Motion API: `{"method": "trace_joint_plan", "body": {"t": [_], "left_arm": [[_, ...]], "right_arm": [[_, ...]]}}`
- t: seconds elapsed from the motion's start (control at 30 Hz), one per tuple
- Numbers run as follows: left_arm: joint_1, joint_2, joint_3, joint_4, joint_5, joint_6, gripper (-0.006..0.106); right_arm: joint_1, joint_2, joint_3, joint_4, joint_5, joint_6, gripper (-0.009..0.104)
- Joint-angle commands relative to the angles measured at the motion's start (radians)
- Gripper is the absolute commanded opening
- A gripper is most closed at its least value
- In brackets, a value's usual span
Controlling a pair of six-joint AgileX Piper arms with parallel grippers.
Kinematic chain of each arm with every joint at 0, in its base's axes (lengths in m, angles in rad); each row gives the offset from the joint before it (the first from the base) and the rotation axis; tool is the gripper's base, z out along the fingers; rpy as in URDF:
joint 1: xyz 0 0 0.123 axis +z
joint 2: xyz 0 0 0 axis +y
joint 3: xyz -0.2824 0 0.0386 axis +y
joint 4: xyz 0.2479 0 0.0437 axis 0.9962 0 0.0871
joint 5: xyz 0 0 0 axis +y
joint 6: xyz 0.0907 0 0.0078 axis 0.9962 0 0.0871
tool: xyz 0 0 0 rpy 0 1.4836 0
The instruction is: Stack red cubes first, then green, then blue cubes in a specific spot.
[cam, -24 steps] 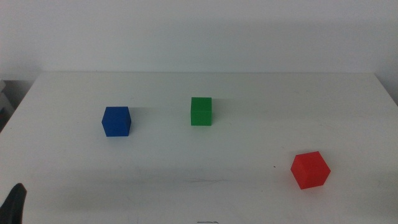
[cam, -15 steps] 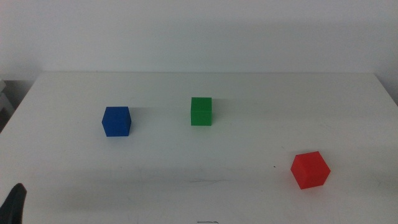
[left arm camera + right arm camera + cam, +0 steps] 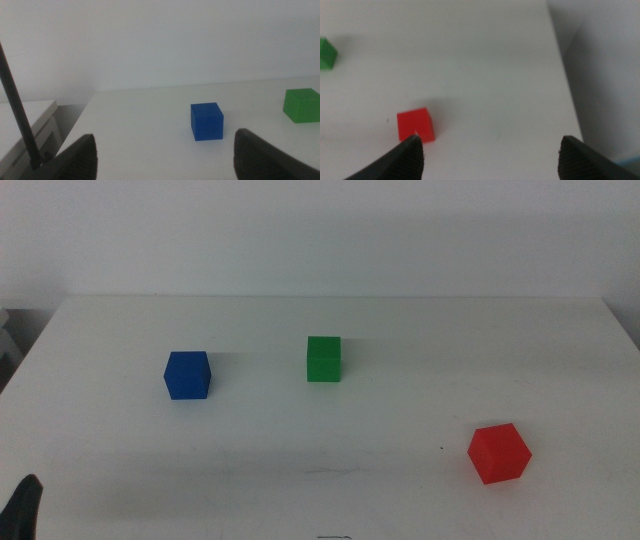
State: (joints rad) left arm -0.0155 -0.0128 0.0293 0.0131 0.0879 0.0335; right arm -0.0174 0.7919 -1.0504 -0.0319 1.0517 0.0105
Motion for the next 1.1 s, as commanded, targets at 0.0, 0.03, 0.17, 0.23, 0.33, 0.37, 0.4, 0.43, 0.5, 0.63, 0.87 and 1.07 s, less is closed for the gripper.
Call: {"method": "trace_joint_plan", "body": {"t": [0.0,0.03,0.17,0.23,0.33,0.37,0.4,0.43,0.5,0.63,0.87,1.07], "left_arm": [[-0.001,-0.021,-0.003,-0.013,-0.088,-0.005,0.094],[-0.001,-0.021,-0.003,-0.013,-0.088,-0.005,0.094],[-0.001,-0.021,-0.003,-0.013,-0.088,-0.005,0.094],[-0.001,-0.021,-0.003,-0.013,-0.088,-0.005,0.094],[-0.001,-0.021,-0.003,-0.013,-0.088,-0.005,0.094],[-0.001,-0.021,-0.003,-0.013,-0.088,-0.005,0.094],[-0.001,-0.021,-0.003,-0.013,-0.088,-0.005,0.094],[-0.001,-0.021,-0.003,-0.013,-0.088,-0.005,0.094],[-0.001,-0.021,-0.003,-0.013,-0.088,-0.005,0.094],[-0.001,-0.021,-0.003,-0.013,-0.088,-0.005,0.094],[-0.001,-0.021,-0.003,-0.013,-0.088,-0.005,0.094],[-0.001,-0.021,-0.003,-0.013,-0.088,-0.005,0.094]], "right_arm": [[-0.002,0.104,-0.121,0.007,0.038,-0.005,0.094],[-0.002,0.148,-0.163,0.014,0.081,-0.005,0.094],[0.016,0.298,-0.316,0.037,0.25,0.0,0.094],[0.037,0.366,-0.37,0.039,0.249,0.002,0.094],[0.079,0.451,-0.411,0.039,0.249,0.003,0.094],[0.096,0.479,-0.417,0.039,0.249,0.003,0.094],[0.11,0.501,-0.418,0.039,0.248,0.002,0.094],[0.128,0.528,-0.418,0.032,0.248,0.002,0.094],[0.158,0.584,-0.418,0.023,0.248,0.003,0.094],[0.216,0.709,-0.418,0.018,0.247,0.002,0.094],[0.29,0.879,-0.382,-0.033,0.172,0.034,0.094],[0.317,0.902,-0.25,-0.057,-0.016,0.092,0.094]]}}
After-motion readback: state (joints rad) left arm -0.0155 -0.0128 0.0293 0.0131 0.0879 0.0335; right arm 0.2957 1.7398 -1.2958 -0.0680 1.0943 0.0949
